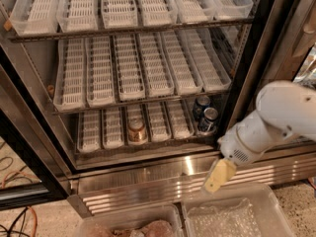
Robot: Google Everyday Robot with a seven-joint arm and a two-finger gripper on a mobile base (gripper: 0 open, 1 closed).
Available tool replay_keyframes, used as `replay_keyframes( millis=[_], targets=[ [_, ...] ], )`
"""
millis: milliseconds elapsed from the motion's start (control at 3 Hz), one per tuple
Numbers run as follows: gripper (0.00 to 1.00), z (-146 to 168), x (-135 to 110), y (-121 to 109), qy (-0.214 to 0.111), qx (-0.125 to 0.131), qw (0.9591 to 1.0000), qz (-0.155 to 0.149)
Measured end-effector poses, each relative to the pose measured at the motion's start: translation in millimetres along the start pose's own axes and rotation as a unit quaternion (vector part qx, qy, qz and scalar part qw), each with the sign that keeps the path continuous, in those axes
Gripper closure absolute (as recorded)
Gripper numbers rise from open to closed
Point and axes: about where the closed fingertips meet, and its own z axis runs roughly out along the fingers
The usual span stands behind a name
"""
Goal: Pick orange can from bottom shelf of fridge
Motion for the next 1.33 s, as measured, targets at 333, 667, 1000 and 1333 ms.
replay_keyframes(
  millis=[333,667,1000,1333],
  targets=[
    [0.0,57.8,-11.1,19.6,-0.083,-0.042,0.9944,0.049],
    [0.0,59.8,-25.7,6.1,-0.114,-0.02,0.9912,0.064],
    [0.0,59.8,-25.4,5.9,-0.114,-0.019,0.9913,0.063],
    [0.0,60.7,-30.0,-2.7,-0.159,-0.002,0.9828,0.094]
  ],
)
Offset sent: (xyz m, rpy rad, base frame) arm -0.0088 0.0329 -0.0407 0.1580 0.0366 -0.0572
